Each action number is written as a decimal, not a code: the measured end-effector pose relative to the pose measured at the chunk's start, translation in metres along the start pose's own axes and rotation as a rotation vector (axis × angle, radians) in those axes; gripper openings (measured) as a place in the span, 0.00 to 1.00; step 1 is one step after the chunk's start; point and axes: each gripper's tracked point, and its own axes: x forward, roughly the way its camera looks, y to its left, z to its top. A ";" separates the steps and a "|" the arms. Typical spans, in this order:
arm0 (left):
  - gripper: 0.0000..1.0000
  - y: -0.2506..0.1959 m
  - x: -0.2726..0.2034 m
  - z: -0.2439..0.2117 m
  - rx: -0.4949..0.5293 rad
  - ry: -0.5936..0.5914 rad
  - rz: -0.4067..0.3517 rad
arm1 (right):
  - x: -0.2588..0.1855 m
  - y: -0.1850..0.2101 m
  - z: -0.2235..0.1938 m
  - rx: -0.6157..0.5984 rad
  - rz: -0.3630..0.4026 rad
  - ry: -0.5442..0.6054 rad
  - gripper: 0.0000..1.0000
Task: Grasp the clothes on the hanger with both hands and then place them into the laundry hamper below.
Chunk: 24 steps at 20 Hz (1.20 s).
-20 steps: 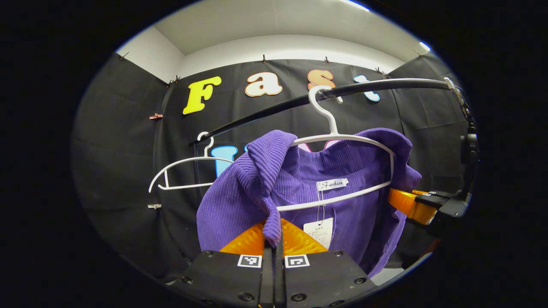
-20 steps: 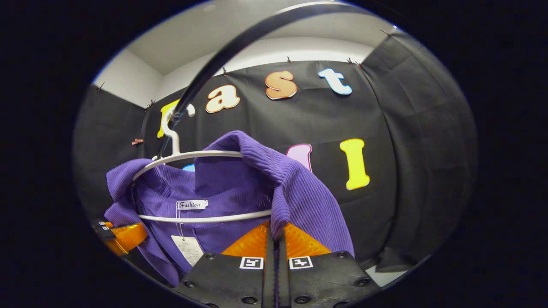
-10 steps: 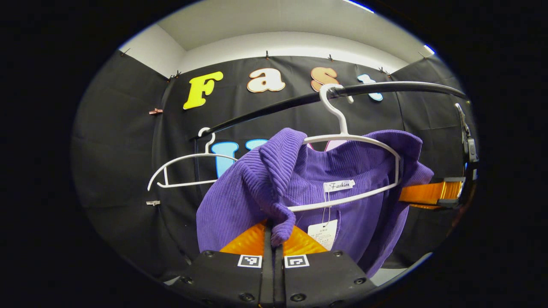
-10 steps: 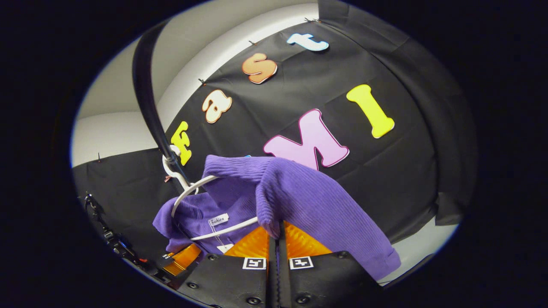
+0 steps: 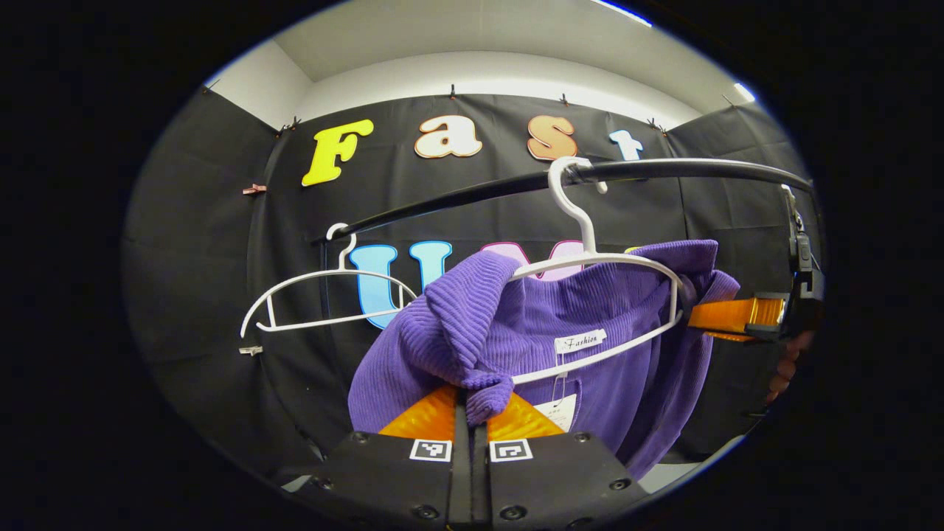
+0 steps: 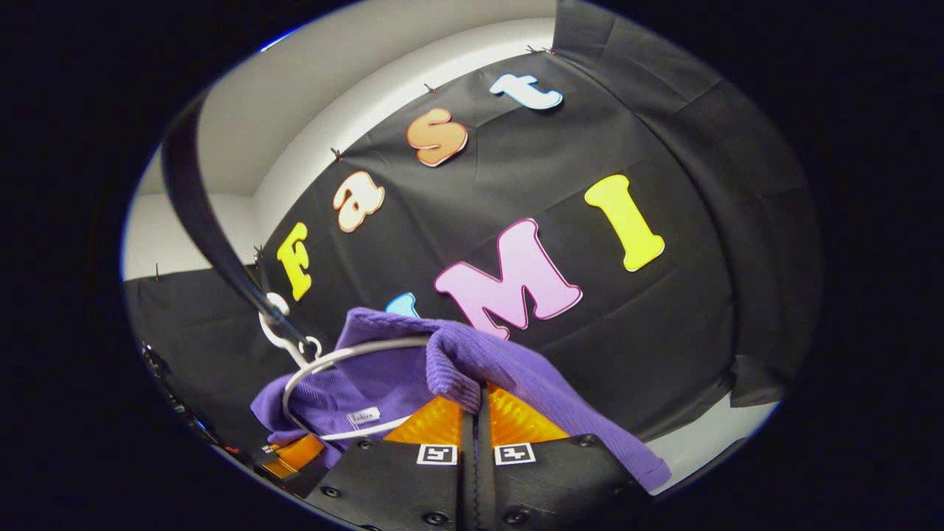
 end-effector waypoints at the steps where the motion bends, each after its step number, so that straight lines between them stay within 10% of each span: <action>1: 0.05 0.004 0.001 0.005 -0.006 -0.001 0.004 | 0.005 -0.006 0.006 -0.010 -0.020 -0.014 0.04; 10: 0.05 0.036 0.009 0.011 -0.008 0.041 0.026 | 0.032 -0.102 -0.015 -0.183 -0.290 0.027 0.04; 24: 0.05 0.104 -0.025 -0.120 -0.052 0.273 0.134 | -0.030 -0.042 -0.176 -0.225 -0.122 0.326 0.04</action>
